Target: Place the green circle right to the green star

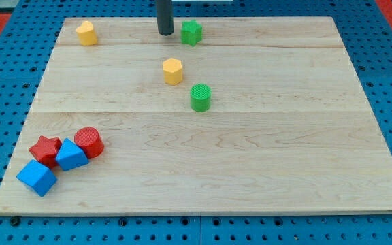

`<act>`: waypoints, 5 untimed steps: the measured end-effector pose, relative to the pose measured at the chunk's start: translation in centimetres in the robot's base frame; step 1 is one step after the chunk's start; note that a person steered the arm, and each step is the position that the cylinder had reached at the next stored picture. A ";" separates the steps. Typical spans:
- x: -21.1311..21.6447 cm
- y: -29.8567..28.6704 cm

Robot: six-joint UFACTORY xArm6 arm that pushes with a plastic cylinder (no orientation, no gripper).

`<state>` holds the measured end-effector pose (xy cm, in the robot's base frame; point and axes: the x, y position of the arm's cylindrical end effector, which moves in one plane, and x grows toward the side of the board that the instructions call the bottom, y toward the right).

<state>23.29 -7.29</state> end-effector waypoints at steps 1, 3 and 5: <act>0.6 -5.5; 14.4 -7.6; 21.4 9.5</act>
<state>44.73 2.23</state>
